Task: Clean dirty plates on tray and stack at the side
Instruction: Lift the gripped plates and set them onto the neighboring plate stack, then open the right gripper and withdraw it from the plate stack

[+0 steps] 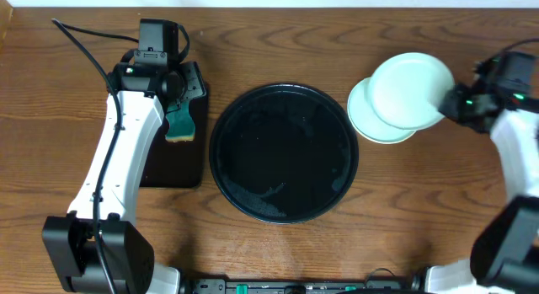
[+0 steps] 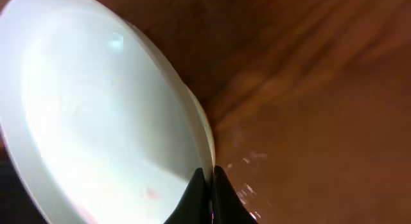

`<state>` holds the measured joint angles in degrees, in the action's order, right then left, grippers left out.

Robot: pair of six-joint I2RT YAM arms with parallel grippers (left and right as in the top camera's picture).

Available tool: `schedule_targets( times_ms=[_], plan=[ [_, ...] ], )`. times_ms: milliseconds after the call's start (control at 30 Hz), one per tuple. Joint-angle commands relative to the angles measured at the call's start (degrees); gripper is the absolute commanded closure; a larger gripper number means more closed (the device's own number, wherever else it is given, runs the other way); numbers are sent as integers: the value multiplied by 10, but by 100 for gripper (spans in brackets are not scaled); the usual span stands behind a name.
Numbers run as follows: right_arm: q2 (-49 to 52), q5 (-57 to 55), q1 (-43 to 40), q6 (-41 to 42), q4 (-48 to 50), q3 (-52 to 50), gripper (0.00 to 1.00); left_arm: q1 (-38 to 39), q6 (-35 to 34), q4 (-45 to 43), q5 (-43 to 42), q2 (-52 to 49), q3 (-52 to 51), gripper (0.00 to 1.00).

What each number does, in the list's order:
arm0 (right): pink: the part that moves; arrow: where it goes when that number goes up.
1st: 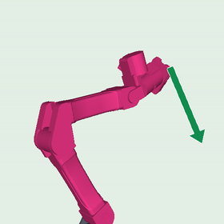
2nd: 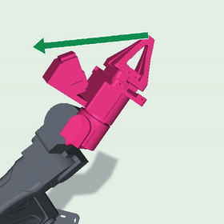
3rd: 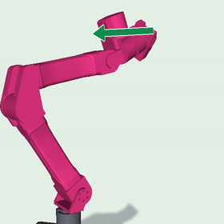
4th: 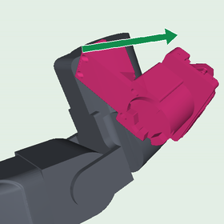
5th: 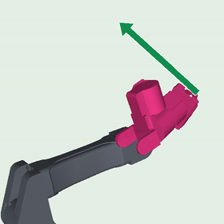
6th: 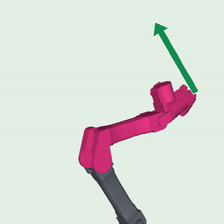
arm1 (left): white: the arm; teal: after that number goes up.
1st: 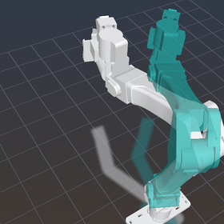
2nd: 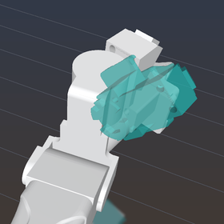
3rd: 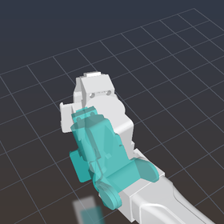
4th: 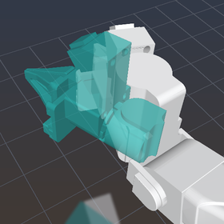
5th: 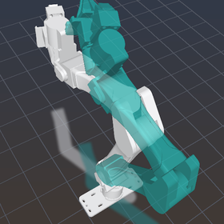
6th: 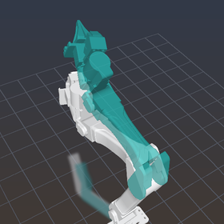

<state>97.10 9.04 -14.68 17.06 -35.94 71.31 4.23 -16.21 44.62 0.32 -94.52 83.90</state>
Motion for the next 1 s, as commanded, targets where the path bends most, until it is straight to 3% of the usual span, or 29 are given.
schedule_targets(
  times_ms=[0,267,433,733,967],
  plan=[
    [47,-57,26,42,30,2,99,0,10,3,1,-6,-5,35],
    [125,11,47,19,60,2,99,0,11,3,4,-6,-5,35],
    [114,76,60,-47,38,9,82,-5,56,3,4,-5,-5,35],
    [59,72,61,-101,-110,105,52,-52,57,66,3,-2,-5,35],
    [25,64,62,-105,-140,141,49,-64,94,96,3,-2,-5,36]
  ],
)
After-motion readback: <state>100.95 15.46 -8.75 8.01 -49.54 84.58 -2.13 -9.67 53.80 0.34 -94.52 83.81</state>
